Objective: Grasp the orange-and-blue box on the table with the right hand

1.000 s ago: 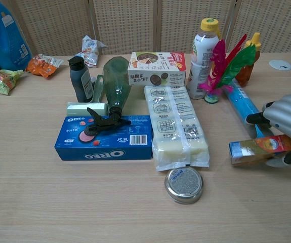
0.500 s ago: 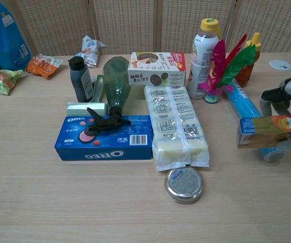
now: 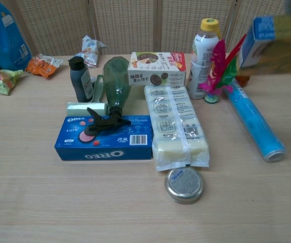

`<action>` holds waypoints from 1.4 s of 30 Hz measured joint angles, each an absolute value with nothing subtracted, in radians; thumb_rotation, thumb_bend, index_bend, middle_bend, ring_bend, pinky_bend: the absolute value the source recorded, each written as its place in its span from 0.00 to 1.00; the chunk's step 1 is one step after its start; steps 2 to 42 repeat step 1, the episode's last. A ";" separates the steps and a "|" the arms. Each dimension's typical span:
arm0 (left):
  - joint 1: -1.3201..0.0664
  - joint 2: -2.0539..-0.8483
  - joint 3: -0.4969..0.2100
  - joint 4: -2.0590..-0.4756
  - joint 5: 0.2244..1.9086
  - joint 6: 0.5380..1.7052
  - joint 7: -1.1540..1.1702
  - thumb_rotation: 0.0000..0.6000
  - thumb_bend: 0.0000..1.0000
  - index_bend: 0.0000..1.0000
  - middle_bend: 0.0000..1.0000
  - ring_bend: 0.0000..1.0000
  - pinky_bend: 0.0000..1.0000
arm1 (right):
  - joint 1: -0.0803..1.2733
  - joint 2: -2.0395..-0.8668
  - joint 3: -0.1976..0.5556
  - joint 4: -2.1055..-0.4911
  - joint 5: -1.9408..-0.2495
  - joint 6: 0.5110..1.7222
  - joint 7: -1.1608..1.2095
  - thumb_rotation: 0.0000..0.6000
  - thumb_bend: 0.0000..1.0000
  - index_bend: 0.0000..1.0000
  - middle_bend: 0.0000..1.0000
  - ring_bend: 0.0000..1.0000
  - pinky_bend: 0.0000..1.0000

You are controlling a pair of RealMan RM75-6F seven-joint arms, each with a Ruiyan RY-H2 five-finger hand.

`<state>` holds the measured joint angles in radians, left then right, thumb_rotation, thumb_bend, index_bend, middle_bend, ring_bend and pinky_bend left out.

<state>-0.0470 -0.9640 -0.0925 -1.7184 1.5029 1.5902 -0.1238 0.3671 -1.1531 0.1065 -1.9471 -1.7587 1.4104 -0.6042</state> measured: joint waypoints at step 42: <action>-0.047 -0.963 -0.092 -1.718 1.503 1.590 -0.125 1.00 0.00 0.17 0.00 0.00 0.00 | 0.369 -1.138 0.116 -1.974 -1.759 1.412 -0.613 1.00 0.00 0.51 0.69 0.50 0.66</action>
